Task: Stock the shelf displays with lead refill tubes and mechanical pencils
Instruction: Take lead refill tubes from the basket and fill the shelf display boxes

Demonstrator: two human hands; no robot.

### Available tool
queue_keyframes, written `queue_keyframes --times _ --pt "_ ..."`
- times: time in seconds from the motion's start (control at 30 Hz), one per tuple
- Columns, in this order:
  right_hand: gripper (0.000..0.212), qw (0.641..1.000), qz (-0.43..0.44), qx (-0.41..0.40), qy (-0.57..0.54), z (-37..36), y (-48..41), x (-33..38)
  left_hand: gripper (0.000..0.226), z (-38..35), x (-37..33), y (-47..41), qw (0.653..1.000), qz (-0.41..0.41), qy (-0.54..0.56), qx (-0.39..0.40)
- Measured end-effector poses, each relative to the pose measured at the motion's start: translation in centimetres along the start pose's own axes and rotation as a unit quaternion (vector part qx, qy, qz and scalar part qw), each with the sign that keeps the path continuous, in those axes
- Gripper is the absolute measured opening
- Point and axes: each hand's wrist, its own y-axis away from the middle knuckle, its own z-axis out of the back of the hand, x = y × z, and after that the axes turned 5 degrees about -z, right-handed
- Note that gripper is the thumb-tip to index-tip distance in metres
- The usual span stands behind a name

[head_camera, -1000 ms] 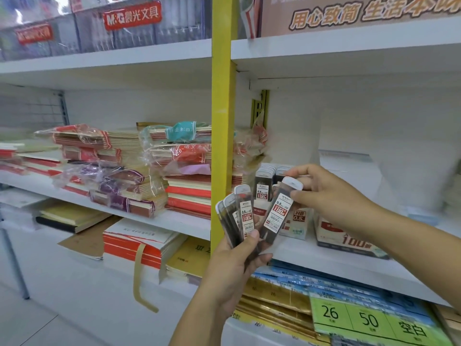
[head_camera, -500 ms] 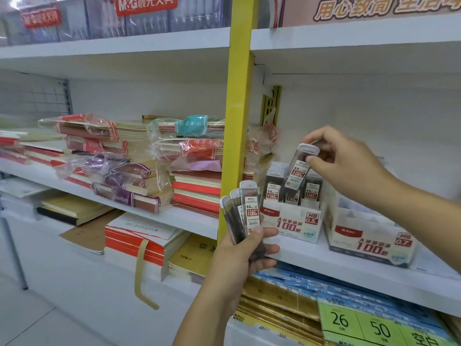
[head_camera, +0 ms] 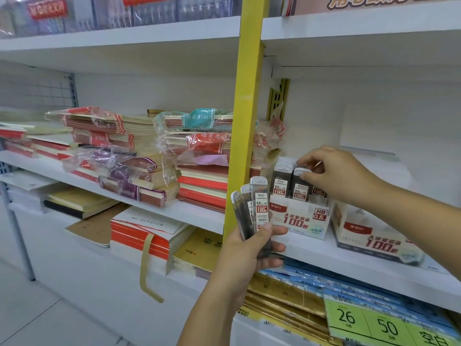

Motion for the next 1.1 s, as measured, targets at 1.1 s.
queue_keyframes --times 1.1 --pt "0.023 0.928 -0.053 -0.117 -0.348 3.3 3.2 0.8 0.032 -0.5 0.0 0.3 0.999 0.022 -0.016 0.03"
